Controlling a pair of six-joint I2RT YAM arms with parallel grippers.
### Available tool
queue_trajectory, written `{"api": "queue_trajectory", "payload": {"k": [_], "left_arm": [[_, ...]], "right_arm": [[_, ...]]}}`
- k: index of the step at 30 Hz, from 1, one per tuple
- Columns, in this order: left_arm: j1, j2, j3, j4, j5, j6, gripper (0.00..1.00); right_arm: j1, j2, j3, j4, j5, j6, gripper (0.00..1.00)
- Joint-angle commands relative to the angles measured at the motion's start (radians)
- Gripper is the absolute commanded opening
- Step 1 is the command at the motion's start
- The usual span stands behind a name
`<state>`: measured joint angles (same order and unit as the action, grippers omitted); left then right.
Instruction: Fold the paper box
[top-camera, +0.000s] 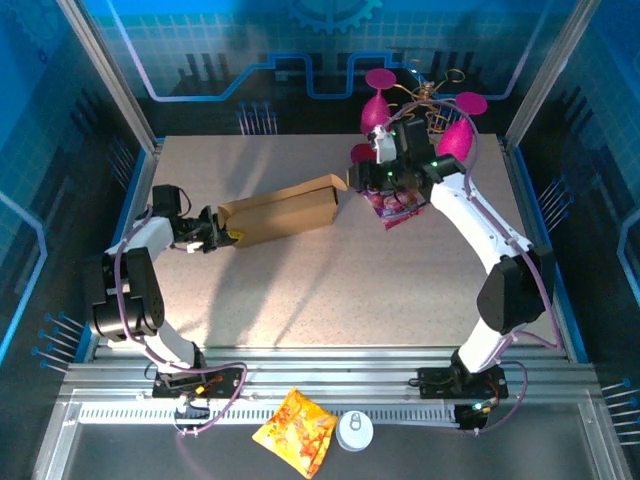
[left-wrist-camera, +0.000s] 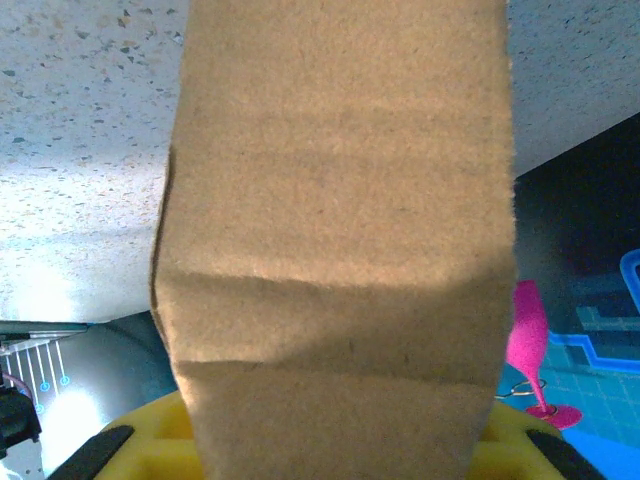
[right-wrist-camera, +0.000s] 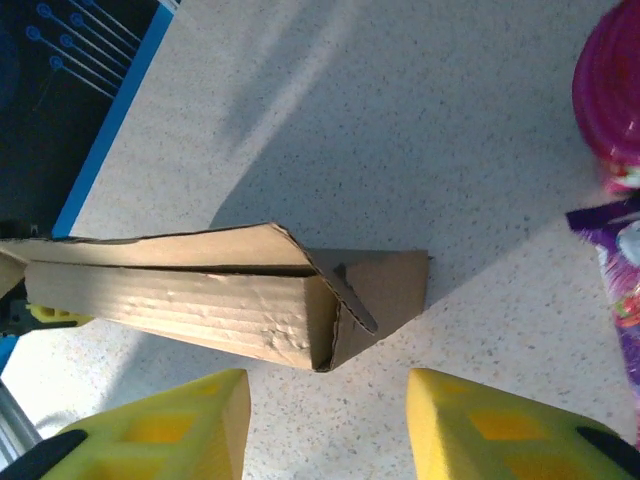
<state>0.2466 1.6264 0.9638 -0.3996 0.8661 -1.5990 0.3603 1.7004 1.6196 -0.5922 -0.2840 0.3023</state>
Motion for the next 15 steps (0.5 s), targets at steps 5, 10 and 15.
{"api": "queue_trajectory", "payload": {"k": [5,10,15], "left_arm": [[0.006,0.061,-0.002,-0.099,-0.022,-0.022,0.14],[0.010,0.070,0.012,-0.109,-0.018,-0.009,0.12],[0.011,0.073,0.023,-0.119,-0.017,-0.002,0.11]], "right_arm": [[0.049,0.129,0.151,-0.188,0.107,-0.341,0.48],[0.078,0.233,0.289,-0.239,0.169,-0.374,0.48],[0.097,0.284,0.347,-0.258,0.194,-0.380,0.41]]}}
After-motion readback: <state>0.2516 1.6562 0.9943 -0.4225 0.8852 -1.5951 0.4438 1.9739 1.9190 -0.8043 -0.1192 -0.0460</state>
